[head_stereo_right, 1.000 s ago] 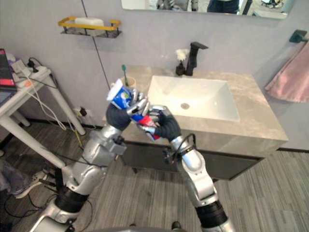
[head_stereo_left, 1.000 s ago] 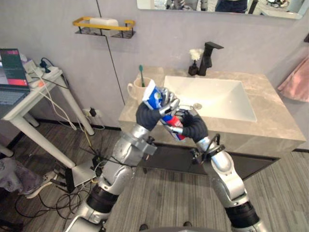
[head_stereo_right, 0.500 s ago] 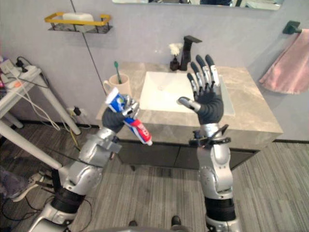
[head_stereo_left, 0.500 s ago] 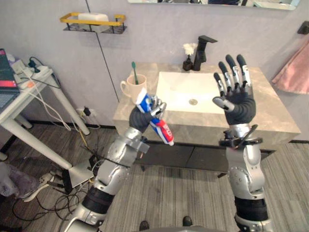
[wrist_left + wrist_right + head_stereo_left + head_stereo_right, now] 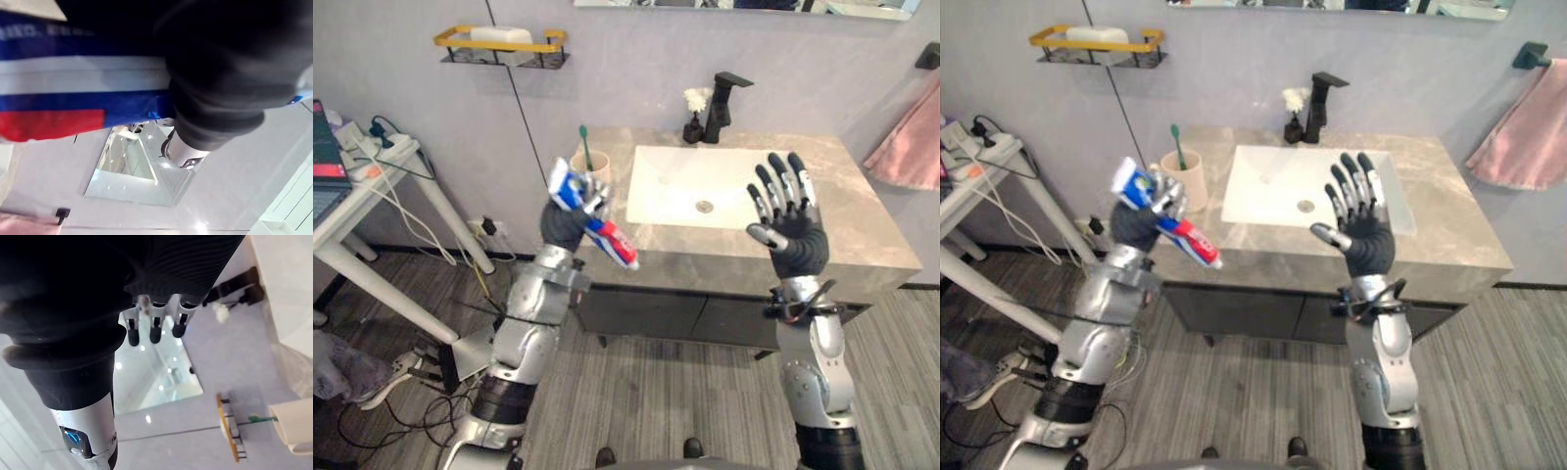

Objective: Organize washtable

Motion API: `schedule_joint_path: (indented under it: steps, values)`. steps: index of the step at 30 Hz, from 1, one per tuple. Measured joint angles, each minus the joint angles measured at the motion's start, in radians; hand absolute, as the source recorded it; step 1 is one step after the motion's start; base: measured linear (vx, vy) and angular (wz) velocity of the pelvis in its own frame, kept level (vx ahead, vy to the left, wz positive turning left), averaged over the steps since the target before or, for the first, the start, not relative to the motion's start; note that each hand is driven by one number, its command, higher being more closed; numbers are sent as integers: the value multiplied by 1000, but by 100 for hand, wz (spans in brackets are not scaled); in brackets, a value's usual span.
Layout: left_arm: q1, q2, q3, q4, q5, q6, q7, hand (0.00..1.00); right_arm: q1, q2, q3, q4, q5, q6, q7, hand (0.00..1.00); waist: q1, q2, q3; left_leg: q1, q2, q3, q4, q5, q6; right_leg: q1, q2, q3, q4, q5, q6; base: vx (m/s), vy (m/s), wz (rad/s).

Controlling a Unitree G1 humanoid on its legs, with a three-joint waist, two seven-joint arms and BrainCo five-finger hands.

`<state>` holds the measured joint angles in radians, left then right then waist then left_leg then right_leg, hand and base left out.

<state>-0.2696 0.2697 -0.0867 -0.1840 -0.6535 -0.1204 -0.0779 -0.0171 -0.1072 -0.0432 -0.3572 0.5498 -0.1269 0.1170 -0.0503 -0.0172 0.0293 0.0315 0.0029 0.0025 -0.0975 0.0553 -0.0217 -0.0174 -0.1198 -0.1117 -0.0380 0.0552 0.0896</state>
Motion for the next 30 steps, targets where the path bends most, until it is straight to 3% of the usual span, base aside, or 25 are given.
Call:
schedule_joint_path:
  steps: [2, 6, 8, 12, 18, 24, 30]
  values:
    - [-38, 56, 47, 2, 22, 0, 18, 100, 36, 1, 4, 27, 18, 1, 19, 0, 1, -1, -1, -1, 1, 0, 1, 0, 0, -1, 1, 0, 0, 0, -1, 0, 0, 0]
    - [-257, 309, 130, 144, 38, -23, 61, 100, 214, -1, 75, 41, 110, 37, 75, 0, 8, -3, -2, -5, 4, 2, 1, 0, -1, -6, 5, 2, -1, 3, -5, 0, 0, 0]
    - [-375, 447, 133, 234, 35, -38, 61, 100, 301, -1, 122, 64, 123, 62, 124, 0, 5, -10, -3, -7, 6, 2, 2, -2, -2, -9, 7, 3, -1, 3, -5, 0, 0, 0]
    - [-548, 627, 88, 336, 3, -75, 56, 100, 403, 2, 174, 139, 128, 103, 182, 0, 0, -17, -6, -26, 7, 0, 2, -1, -2, -25, 8, 2, -1, 5, -8, 0, 0, 0]
    - [-661, 728, 6, 421, -48, -107, 35, 100, 425, 1, 209, 187, 125, 112, 198, 0, -5, -17, -6, -61, 10, -9, 2, -1, -2, -57, 8, -1, -1, 5, -9, -7, -4, 3]
    - [-723, 745, -84, 513, -62, -110, 36, 100, 437, 2, 260, 188, 107, 114, 218, 0, -18, -18, -2, -101, 13, -25, 3, 7, -11, -93, 13, -3, -2, 9, -11, 9, -11, 3]
    - [-835, 750, -119, 540, -75, -110, 36, 100, 437, 1, 257, 189, 107, 114, 222, 0, -28, -15, 48, -124, 14, -21, 3, 7, -11, -118, 13, 3, -4, 9, -11, 7, -4, -3]
